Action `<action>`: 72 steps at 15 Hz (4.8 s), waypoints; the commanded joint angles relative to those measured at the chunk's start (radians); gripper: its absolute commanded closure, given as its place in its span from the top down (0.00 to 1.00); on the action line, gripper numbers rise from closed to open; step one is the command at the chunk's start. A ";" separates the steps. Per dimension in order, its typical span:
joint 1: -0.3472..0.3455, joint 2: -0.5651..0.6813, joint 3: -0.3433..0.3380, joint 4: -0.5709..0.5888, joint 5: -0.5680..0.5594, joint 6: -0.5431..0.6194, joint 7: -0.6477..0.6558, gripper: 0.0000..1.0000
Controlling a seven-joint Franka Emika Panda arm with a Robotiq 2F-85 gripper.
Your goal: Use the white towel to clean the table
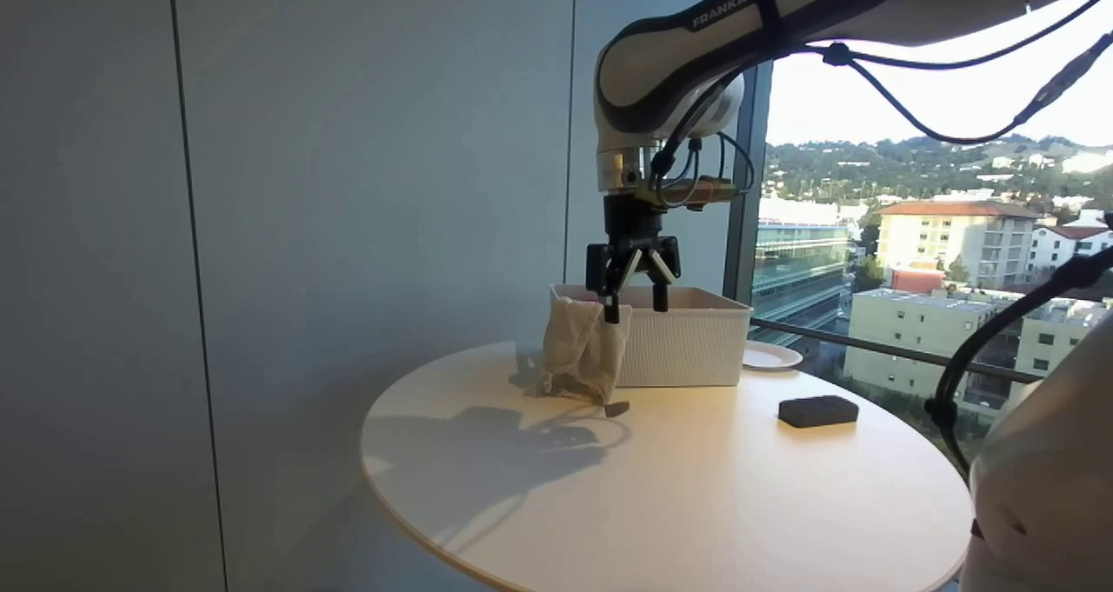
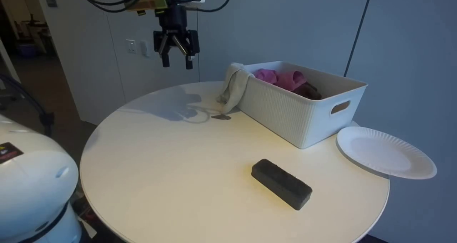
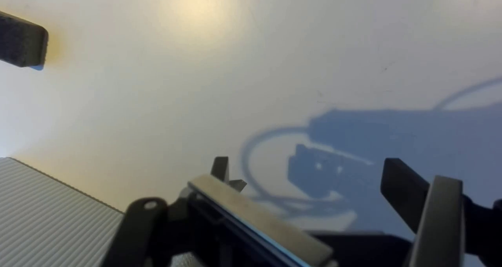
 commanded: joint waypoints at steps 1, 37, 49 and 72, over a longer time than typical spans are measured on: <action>-0.023 0.097 -0.025 0.035 -0.036 0.119 0.015 1.00; -0.069 0.238 -0.141 0.113 -0.117 0.677 -0.018 0.05; -0.080 -0.270 -0.051 0.018 -0.136 0.517 -0.013 0.05; -0.048 0.168 -0.183 0.107 0.057 0.231 -0.239 0.25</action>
